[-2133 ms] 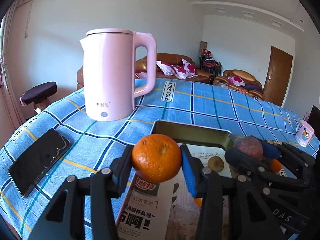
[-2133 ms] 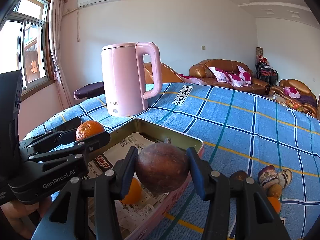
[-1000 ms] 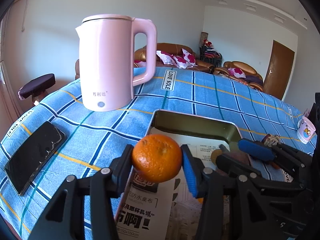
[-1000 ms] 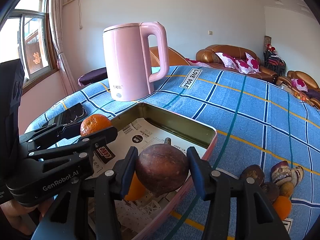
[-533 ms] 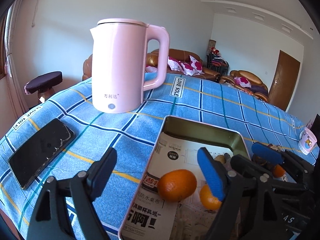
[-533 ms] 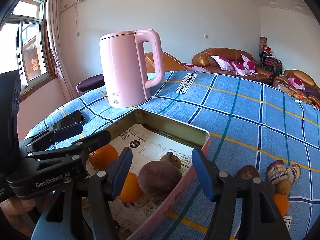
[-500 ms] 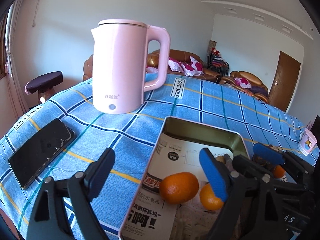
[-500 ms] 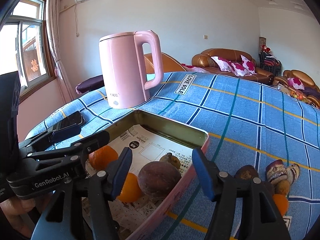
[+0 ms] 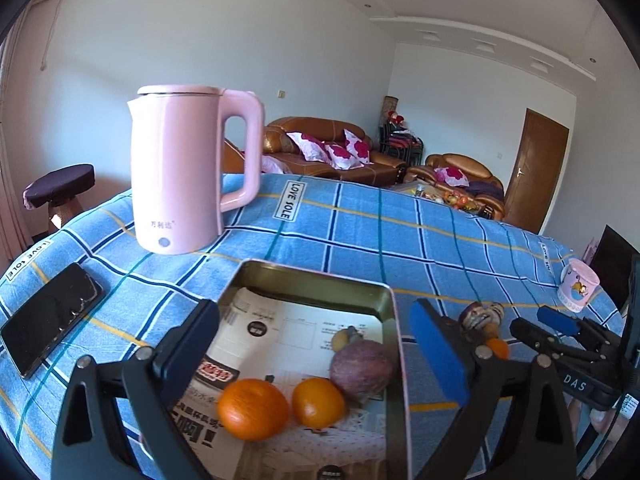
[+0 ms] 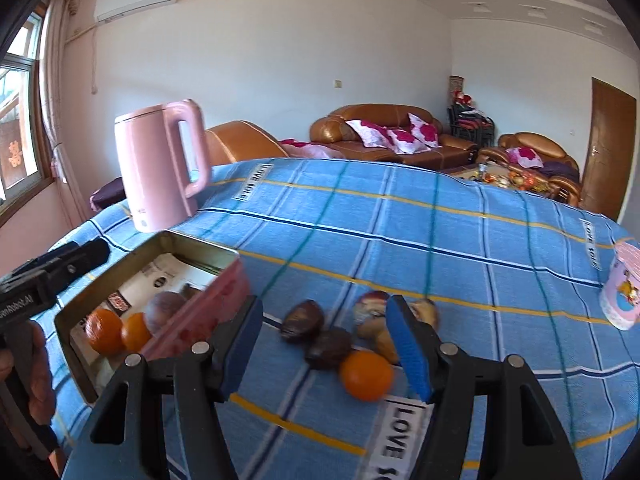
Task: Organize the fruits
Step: 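Grasp an orange with the right tool while the left tool moves toward a dark brown fruit, then grasp the dark brown round fruit with the left tool, then lift the brown fruit with the left tool while the right tool lifts the orange, then carry both fruits over the tin and open both tools to drop them in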
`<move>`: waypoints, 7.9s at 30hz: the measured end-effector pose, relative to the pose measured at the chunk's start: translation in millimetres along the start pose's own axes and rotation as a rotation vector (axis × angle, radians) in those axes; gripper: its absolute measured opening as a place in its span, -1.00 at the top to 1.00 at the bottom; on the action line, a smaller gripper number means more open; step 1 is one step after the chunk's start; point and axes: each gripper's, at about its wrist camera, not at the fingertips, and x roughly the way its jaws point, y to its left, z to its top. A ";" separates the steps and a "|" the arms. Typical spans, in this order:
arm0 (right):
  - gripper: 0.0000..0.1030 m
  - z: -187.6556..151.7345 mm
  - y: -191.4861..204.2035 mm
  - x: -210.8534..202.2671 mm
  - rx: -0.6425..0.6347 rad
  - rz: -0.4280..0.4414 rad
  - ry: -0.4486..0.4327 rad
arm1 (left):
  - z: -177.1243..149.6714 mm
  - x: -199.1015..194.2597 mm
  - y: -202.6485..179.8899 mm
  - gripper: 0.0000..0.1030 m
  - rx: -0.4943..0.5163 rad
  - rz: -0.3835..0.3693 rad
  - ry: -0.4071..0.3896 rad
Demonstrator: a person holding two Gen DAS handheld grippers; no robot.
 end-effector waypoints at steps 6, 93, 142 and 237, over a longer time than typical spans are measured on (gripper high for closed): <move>-0.27 -14.6 -29.7 6.2 0.043 -0.035 0.060 | -3.3 8.4 -39.6 -0.90 0.068 -0.042 0.020; 0.30 -16.5 -52.4 9.7 0.068 -0.011 0.092 | -14.1 100.1 -123.8 0.28 0.206 -0.202 0.254; 0.30 -17.2 -46.2 -30.1 0.034 0.003 -0.121 | -11.7 48.4 -122.0 0.28 0.230 -0.140 -0.031; 0.30 5.4 137.0 11.6 -0.225 0.340 -0.072 | 1.3 24.8 49.3 0.28 0.079 0.113 0.057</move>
